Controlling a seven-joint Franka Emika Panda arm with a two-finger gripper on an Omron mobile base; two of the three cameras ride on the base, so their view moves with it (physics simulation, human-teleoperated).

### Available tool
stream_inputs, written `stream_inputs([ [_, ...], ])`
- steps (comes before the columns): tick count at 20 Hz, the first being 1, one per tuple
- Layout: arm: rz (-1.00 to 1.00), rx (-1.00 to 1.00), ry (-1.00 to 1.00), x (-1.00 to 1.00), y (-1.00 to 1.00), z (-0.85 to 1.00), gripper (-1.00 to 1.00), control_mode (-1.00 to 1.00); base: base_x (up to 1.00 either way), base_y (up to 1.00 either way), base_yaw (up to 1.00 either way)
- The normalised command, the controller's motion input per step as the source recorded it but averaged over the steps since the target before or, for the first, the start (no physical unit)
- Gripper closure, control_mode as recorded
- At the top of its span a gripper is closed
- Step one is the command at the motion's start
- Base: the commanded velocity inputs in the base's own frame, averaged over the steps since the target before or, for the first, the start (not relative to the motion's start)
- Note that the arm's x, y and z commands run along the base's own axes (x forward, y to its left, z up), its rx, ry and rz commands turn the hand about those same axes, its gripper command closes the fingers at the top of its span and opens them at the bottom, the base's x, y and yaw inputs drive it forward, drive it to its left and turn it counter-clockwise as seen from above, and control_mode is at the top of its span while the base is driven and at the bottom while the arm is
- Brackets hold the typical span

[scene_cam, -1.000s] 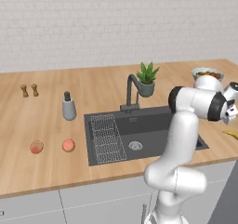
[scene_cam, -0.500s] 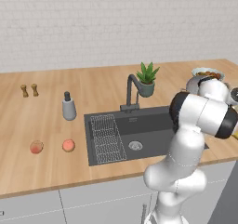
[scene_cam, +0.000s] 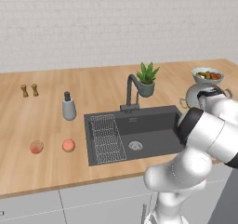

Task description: Put the colander in the sink, put the peach, banana, peach in the colander, and turn on the sink faucet and pour water over the colander.

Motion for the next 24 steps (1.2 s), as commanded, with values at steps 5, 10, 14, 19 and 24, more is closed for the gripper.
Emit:
stream_inputs([
  [5,0.16,0.01,0.26,-0.08,0.28,0.50,1.00,-1.00,0.00,0.00,0.00],
  [10,0.35,0.16,0.14,-0.03,0.18,0.45,1.00,-1.00,0.00,0.00,0.00],
  [14,0.39,0.32,0.36,0.00,0.01,0.20,1.00,-1.00,0.00,0.00,0.00],
  [19,0.19,0.21,0.28,0.03,0.34,-0.09,1.00,-1.00,0.00,0.00,0.00],
  [24,0.12,0.06,0.03,-0.17,0.63,-0.09,1.00,-1.00,0.00,0.00,0.00],
])
